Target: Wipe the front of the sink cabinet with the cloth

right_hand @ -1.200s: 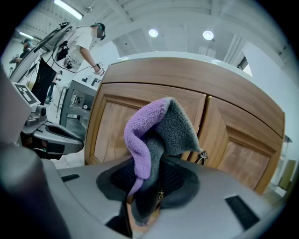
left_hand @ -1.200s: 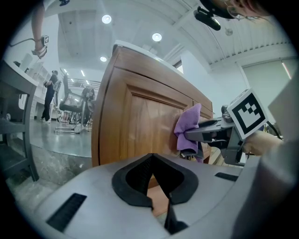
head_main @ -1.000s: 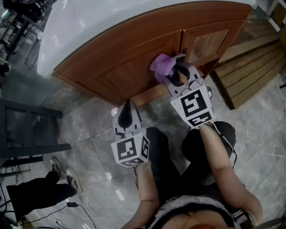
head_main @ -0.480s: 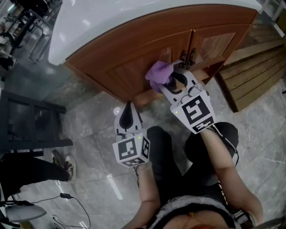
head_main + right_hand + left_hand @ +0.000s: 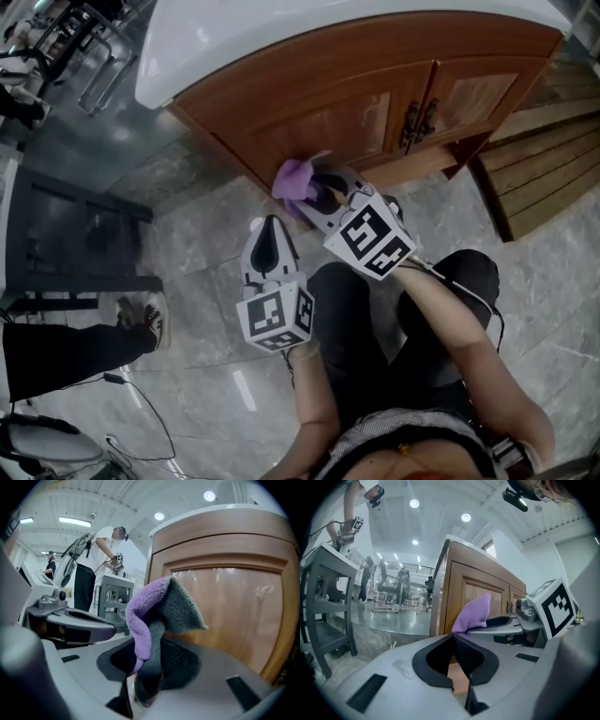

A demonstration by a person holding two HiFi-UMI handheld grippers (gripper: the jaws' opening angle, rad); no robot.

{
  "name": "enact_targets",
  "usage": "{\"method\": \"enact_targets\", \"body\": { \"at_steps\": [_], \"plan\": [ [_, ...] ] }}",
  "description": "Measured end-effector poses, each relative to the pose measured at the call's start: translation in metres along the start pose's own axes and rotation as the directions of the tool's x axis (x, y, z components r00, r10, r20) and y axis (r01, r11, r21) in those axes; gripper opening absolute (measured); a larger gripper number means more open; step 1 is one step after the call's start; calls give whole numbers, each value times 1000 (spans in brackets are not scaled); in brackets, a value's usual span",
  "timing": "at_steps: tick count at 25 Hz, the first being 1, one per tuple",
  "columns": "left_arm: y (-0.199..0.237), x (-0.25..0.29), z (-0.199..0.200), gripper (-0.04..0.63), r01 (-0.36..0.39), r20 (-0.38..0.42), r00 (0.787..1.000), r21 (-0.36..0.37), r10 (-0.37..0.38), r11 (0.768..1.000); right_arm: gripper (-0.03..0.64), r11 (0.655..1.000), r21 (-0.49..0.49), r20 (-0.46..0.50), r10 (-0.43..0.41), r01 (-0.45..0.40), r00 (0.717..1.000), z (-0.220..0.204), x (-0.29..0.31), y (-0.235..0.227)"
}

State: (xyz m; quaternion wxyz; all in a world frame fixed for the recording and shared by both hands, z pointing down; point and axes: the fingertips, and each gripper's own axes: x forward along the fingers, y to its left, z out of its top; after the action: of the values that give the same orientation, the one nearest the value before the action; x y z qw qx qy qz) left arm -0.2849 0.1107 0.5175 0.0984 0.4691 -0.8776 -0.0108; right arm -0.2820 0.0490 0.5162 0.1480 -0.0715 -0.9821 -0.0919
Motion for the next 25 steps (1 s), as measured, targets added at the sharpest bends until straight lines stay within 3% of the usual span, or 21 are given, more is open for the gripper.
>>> {"method": "enact_targets", "body": {
  "at_steps": [4,12,25],
  "plan": [
    [12,-7,-2,6,-25,-4,1000,-3,25,1000,173,999,-28,-36,41,-42,998,-12,25,20],
    [26,-15,-6,6,-58,-9,998,3,58,998,173,994,-107,-76,15,-23,997,-20,43,26],
    [10,-6,-11,6,-24,-16,1000,-2,24,1000,173,990,-136,-97,-51,37,994,-27,34,14]
  ]
}}
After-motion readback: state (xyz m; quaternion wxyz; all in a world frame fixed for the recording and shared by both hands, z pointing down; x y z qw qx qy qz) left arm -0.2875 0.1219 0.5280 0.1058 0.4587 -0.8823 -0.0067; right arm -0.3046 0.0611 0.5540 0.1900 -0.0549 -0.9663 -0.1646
